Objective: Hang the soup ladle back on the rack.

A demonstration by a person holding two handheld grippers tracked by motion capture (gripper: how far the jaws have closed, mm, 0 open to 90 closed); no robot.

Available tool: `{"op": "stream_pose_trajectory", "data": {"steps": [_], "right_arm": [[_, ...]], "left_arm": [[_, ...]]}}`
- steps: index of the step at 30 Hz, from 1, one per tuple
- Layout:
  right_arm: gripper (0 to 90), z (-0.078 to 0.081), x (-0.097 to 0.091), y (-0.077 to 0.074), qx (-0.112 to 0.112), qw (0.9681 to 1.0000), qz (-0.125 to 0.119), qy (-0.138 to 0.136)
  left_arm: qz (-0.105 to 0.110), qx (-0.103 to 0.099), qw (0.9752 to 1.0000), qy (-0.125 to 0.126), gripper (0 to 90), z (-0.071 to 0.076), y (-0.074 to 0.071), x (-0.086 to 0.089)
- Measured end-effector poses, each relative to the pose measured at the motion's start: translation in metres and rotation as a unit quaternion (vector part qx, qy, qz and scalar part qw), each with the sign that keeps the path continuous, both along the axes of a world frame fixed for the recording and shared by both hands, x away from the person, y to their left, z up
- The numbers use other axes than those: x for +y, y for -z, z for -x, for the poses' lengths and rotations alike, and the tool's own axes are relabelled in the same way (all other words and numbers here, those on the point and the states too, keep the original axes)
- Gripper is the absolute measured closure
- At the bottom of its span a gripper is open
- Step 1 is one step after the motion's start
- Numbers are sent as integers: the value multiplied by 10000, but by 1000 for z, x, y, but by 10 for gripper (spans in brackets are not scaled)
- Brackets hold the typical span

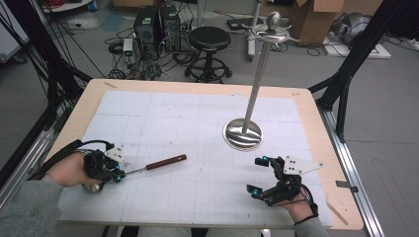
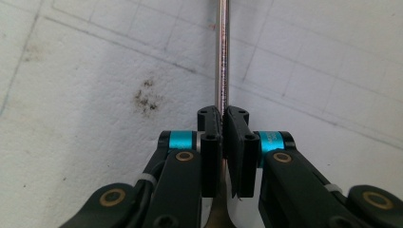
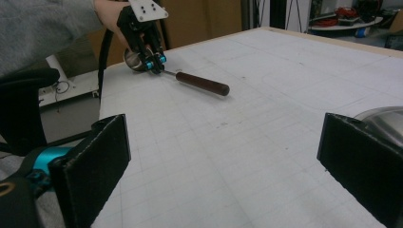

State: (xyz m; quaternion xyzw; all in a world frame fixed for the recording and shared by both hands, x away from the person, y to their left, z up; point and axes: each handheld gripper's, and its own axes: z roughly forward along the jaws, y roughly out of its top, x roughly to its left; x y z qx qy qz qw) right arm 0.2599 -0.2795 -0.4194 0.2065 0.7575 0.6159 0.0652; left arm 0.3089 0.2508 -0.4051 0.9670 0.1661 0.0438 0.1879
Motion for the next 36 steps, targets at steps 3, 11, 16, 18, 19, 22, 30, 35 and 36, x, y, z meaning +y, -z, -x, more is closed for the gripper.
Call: {"op": "stream_pose_trajectory", "data": {"steps": [3,11,16,18,19,22,30,35,36], "right_arm": [[29,0,0,0,1,10000,1,5],[29,0,0,0,0,10000,6,10],[29,0,0,0,-6,10000,7,2],[29,0,0,0,9,10000,5,10],[29,0,0,0,9,10000,5,10],[29,0,-1,0,-27,10000,-1,16],[29,0,-1,0,-6,10000,10,6],[29,0,0,0,-3,10000,22,29],[29,0,-1,0,17,10000,15,29]], "left_arm": [[102,-104,9999,-23,841,3,-5,2],[431,-330,9984,-175,841,10,-19,7],[771,-457,9957,-235,841,13,-27,3],[957,-439,9942,-223,841,13,-29,0],[1046,-459,9932,-232,841,13,-30,-1],[1254,-545,9903,-229,842,13,-33,-5],[1639,-782,9824,-429,842,14,-36,-8],[2240,-822,9689,-662,844,11,-39,-9],[2328,-847,9661,-725,844,9,-39,-10]]}}
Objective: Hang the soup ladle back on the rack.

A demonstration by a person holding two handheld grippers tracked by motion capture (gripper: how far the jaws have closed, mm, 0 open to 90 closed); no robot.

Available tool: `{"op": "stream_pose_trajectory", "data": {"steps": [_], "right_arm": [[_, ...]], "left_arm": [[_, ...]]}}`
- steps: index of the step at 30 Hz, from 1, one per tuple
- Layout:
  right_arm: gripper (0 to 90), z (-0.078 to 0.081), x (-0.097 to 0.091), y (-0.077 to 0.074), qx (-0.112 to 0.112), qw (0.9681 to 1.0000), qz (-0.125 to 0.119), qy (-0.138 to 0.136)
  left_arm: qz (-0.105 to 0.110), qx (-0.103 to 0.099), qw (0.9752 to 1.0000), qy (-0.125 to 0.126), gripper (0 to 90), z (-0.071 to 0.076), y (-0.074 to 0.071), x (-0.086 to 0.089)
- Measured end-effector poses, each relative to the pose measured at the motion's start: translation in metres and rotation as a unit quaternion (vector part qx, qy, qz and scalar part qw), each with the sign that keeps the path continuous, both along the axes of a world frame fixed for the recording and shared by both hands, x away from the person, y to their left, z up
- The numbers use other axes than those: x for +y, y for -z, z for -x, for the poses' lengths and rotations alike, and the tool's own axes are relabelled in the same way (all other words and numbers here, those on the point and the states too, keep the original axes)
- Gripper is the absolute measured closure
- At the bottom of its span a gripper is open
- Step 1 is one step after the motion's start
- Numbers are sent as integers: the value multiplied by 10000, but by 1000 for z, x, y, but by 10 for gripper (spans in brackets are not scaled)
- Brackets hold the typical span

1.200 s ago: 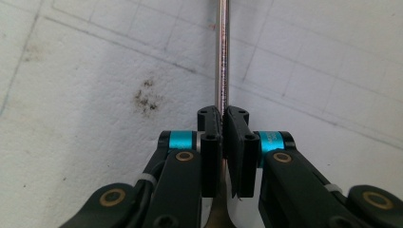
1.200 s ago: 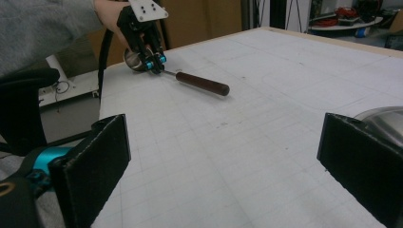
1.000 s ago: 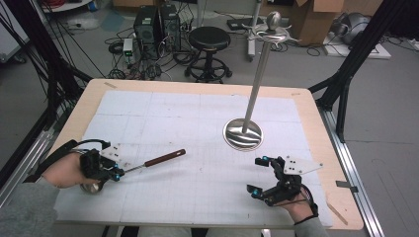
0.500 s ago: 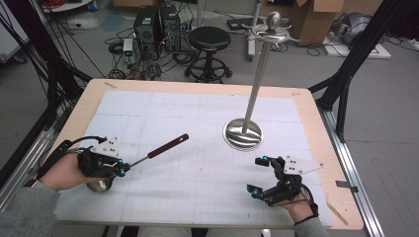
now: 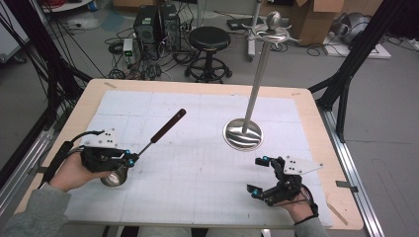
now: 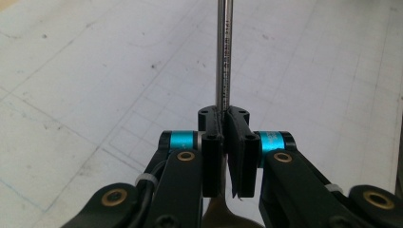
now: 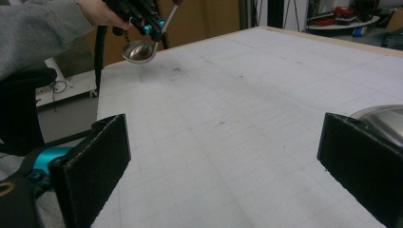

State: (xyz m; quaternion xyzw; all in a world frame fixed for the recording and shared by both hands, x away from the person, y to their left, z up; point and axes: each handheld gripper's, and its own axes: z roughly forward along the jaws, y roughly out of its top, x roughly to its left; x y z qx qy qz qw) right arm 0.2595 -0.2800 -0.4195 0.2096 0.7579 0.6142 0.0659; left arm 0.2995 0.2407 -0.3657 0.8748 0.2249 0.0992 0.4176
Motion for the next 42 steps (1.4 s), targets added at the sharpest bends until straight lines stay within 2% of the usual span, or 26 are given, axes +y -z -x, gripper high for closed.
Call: {"op": "stream_pose_trajectory", "data": {"steps": [11,12,13,16,19,22,26,29,35,39,40,41,42], "right_arm": [[29,0,0,0,-5,10000,-5,-4],[29,0,0,0,-22,10000,-6,4],[29,0,0,0,-22,10000,-6,4],[29,0,-2,0,-34,10000,26,14],[29,0,-2,0,-59,10000,17,39],[29,0,-3,-1,-33,10000,4,39],[29,0,-2,-1,-58,10000,18,43],[29,1,-2,-1,-37,10000,1,36],[29,1,-2,-2,-90,10000,-4,7],[29,2,-2,-2,-77,10000,-15,2],[29,2,-2,-3,-88,10000,-23,-3],[29,2,-2,-3,-88,10000,-23,-3],[29,2,-2,-3,-82,10000,-14,-6]], "left_arm": [[414,-53,9989,-213,843,-3,-3,-4],[582,-33,9977,-339,844,-4,-4,-3],[582,-33,9977,-339,844,-4,-4,-3],[836,-76,9954,-461,845,-4,-8,-2],[1003,-167,9936,-494,844,-3,-11,-2],[1068,-246,9920,-619,845,-3,-16,-5],[1280,-341,9892,-621,844,-3,-21,-19],[1262,-451,9891,-615,844,-5,-23,-33],[1380,-599,9871,-545,844,-10,-23,-58],[1562,-702,9838,-527,844,-12,-23,-71],[1673,-764,9814,-549,844,-13,-23,-76],[1673,-764,9814,-549,844,-13,-23,-76],[1718,-812,9801,-573,844,-13,-23,-78]]}}
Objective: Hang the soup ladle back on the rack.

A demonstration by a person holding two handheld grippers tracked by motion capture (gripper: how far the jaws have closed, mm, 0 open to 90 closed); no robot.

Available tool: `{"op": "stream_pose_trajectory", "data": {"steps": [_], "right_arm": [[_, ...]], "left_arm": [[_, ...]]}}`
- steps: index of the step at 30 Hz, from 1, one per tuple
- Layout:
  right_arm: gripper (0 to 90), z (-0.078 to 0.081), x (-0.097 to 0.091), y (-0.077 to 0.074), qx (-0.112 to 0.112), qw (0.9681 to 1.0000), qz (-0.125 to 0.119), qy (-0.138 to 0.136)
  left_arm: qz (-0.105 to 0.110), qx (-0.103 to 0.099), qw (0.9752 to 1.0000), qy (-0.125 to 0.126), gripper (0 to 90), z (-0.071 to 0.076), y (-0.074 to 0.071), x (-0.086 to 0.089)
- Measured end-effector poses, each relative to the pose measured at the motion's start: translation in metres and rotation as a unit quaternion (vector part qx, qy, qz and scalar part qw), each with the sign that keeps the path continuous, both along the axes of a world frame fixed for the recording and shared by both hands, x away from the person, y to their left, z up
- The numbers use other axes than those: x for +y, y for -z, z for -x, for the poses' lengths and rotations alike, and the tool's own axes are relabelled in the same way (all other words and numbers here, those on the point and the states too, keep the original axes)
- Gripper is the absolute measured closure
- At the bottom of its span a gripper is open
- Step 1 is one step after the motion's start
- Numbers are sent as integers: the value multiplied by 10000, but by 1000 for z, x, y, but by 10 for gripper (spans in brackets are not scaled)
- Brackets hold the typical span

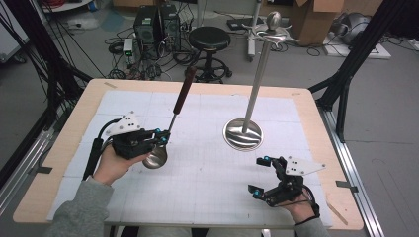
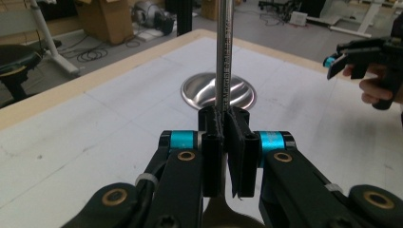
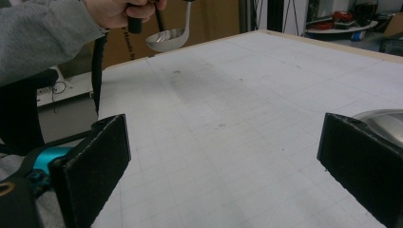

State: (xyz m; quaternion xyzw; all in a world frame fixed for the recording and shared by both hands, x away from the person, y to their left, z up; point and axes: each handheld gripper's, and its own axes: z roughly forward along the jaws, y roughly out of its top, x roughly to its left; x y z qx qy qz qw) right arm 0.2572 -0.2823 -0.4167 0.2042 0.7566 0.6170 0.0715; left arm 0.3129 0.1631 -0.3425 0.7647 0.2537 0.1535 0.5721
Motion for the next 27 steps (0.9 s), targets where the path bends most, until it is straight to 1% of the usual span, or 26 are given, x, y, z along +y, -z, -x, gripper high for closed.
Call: {"op": "stream_pose_trajectory", "data": {"steps": [1,2,3,4,6,10,11,12,13,15,16,17,21,22,27], "right_arm": [[29,0,0,0,-6,10000,1,-1],[29,0,0,0,2,10000,-2,9],[29,0,0,0,2,10000,-2,9],[29,1,0,-1,-37,10000,5,21],[29,1,0,-1,-27,10000,5,6],[29,1,0,0,-48,10000,3,8],[29,1,0,-1,-19,10000,8,-1],[29,2,1,-1,-12,10000,9,-20],[29,2,1,-1,-12,10000,9,-20],[29,2,1,-1,-19,10000,0,-22],[29,1,1,-1,-76,10000,12,-16],[29,1,1,-1,-76,10000,12,-16],[29,3,-1,-2,-61,10000,-21,-2],[29,3,-1,-2,-92,10000,-31,7],[29,3,0,-3,-54,10000,-21,-7]], "left_arm": [[50,-40,10000,-27,844,0,0,-2],[141,-135,9998,-65,844,0,-1,-6],[141,-135,9998,-65,844,0,-1,-6],[195,-196,9996,-86,844,1,-1,-8],[186,-354,9991,-165,844,3,-2,-12],[250,-520,9979,-300,844,4,-4,-17],[281,-545,9976,-320,844,4,-5,-18],[313,-617,9969,-373,844,4,-6,-20],[313,-617,9969,-373,844,4,-6,-20],[342,-688,9962,-417,844,5,-7,-23],[367,-711,9958,-440,844,5,-8,-25],[380,-741,9955,-453,844,5,-9,-27],[378,-731,9954,-484,845,3,-9,-32],[365,-720,9956,-480,844,2,-10,-34],[390,-630,9961,-471,844,-3,-12,-39]]}}
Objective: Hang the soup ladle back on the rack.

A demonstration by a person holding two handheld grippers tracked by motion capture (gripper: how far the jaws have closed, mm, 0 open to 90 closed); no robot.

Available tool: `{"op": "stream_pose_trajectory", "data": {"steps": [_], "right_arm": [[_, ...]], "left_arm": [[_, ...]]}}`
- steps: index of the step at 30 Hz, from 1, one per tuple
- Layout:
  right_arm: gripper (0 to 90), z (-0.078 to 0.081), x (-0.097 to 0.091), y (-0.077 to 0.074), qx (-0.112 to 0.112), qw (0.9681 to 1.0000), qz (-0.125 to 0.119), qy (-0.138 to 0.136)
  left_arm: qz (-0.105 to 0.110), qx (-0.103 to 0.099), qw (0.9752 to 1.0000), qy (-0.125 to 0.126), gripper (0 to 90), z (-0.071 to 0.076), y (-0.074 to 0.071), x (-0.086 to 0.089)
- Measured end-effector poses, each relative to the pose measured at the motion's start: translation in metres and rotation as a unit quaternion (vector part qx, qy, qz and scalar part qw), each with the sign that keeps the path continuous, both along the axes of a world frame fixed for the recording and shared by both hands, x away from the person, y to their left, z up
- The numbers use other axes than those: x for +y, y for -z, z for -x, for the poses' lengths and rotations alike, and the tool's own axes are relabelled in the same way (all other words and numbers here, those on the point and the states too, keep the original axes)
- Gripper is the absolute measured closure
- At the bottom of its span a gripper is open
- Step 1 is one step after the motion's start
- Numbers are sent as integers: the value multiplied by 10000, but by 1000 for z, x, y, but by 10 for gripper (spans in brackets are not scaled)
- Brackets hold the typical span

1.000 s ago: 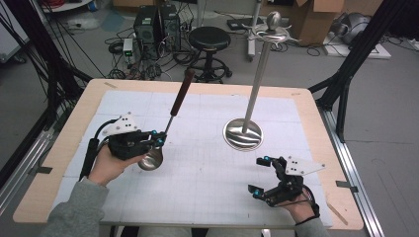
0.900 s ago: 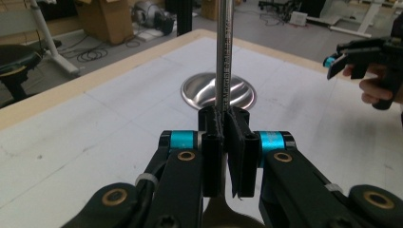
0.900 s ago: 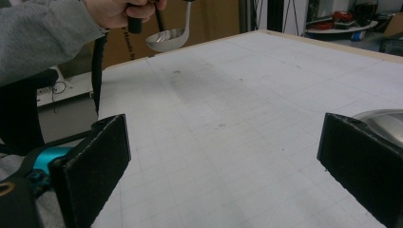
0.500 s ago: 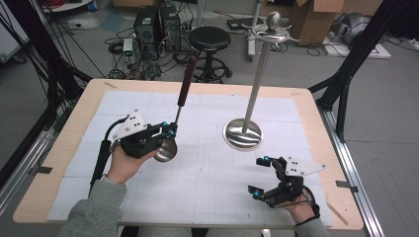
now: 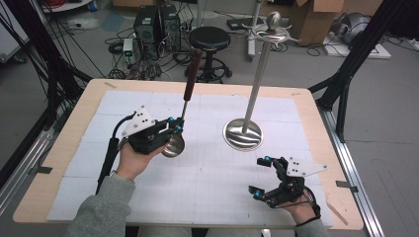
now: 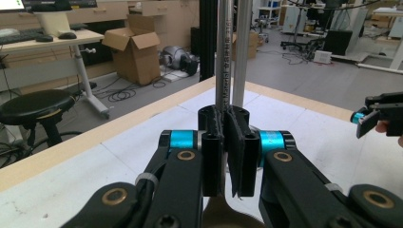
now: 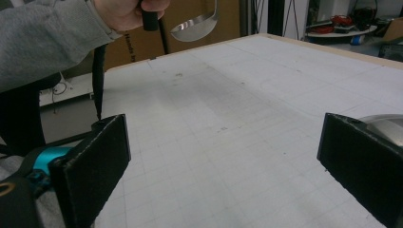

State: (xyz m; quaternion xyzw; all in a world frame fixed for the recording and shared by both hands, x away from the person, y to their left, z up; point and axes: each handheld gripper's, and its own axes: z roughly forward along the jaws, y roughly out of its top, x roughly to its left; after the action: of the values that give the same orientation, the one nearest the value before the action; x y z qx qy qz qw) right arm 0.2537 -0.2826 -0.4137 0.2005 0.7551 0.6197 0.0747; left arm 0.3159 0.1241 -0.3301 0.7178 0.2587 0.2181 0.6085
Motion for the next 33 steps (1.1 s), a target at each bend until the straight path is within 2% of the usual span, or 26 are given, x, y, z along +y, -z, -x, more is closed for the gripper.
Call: {"op": "stream_pose_trajectory", "data": {"steps": [12,24,33], "right_arm": [[29,-1,1,-1,-56,10000,8,-35],[29,0,3,-1,-32,10000,4,-80],[29,0,3,-1,-59,9999,13,-90]], "left_arm": [[-121,122,9998,133,844,-8,-12,-20],[-158,64,9993,325,844,-15,-29,-36],[-287,81,9992,262,844,-25,-34,-42]]}}
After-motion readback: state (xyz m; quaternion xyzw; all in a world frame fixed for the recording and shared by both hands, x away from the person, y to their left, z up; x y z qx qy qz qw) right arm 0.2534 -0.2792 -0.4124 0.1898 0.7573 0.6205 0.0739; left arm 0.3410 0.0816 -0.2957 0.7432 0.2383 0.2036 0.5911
